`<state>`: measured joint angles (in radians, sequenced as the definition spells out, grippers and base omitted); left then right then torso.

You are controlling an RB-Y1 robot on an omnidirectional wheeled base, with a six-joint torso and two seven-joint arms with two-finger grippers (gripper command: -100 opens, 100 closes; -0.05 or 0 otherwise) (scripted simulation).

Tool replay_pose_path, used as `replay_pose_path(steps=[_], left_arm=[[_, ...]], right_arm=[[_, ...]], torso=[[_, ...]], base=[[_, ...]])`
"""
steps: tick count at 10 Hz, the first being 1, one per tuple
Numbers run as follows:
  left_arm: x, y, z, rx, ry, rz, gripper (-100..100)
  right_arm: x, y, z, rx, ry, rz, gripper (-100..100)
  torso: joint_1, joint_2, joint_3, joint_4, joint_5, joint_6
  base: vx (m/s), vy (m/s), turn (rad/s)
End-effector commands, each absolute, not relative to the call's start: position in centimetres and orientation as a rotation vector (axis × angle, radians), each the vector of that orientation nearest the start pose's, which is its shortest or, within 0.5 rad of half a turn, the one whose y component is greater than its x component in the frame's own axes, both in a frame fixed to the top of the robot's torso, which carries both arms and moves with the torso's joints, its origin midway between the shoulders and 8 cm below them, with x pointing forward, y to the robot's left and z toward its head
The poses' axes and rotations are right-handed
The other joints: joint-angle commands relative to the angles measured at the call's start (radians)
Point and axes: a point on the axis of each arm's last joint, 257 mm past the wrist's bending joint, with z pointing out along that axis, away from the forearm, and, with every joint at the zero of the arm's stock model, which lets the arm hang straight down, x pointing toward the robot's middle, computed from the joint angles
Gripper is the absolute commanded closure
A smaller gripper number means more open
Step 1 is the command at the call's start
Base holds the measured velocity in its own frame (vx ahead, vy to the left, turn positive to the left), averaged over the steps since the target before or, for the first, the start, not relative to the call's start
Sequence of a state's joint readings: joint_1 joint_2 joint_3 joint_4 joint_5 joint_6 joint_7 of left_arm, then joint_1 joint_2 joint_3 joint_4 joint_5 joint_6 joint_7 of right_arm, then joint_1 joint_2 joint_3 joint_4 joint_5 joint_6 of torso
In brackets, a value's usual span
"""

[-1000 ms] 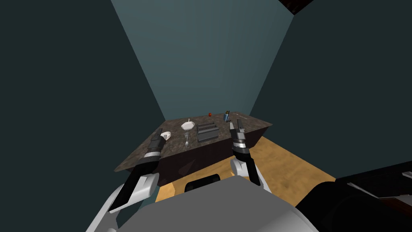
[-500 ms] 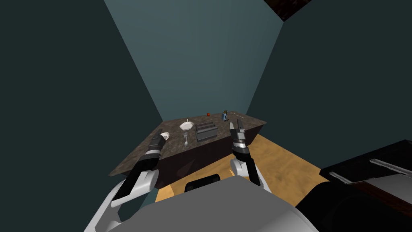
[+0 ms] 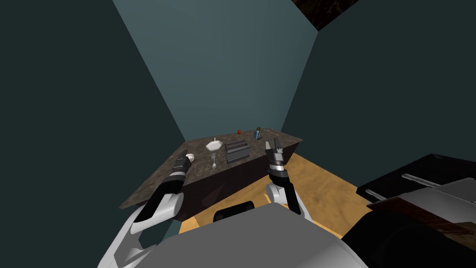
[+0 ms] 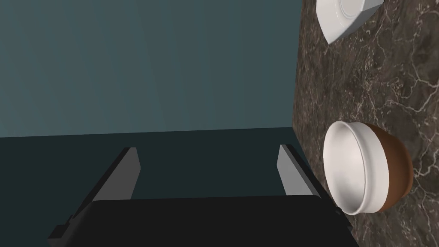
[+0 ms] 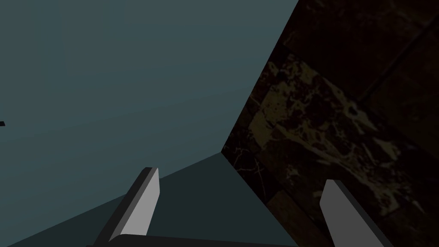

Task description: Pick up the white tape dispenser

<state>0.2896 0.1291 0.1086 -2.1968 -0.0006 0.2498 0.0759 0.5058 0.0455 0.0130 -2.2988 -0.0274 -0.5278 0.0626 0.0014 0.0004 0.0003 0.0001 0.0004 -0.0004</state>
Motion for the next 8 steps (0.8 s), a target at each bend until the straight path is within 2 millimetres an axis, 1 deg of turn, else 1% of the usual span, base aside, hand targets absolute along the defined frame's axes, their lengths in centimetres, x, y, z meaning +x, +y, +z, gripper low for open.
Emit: replay_pose_path(steps=[1,5,6,7,8], left_arm=[[45.8,33.4,-10.7,-1.175,1.070,-1.063,-100],[46.5,34.4,-12.9,-1.282,1.097,-1.031,-100],[46.5,34.5,-13.1,-1.290,1.102,-1.026,-100],[46.8,34.9,-13.9,-1.332,1.109,-1.015,-100],[46.8,34.9,-14.1,-1.337,1.113,-1.012,-100]], right_arm=[[33.4,-28.3,3.6,0.653,0.542,1.278,0],[33.4,-28.3,3.6,0.653,0.542,1.278,0],[33.4,-28.3,3.6,0.653,0.542,1.278,0],[33.4,-28.3,3.6,0.653,0.542,1.278,0],[33.4,-28.3,3.6,0.653,0.542,1.278,0]], torso=[[0.000,0.000,0.000,0.000,0.000,0.000],[-0.001,0.000,0.000,0.000,0.000,0.000],[-0.001,0.000,0.000,0.000,0.000,0.000],[-0.001,0.000,0.000,0.000,0.000,0.000],[-0.001,0.000,0.000,0.000,0.000,0.000]], base=[[-0.018,0.014,-0.105],[-0.015,0.011,-0.079],[-0.011,0.007,-0.040],[-0.010,0.002,-0.073],[-0.009,0.002,-0.047]])
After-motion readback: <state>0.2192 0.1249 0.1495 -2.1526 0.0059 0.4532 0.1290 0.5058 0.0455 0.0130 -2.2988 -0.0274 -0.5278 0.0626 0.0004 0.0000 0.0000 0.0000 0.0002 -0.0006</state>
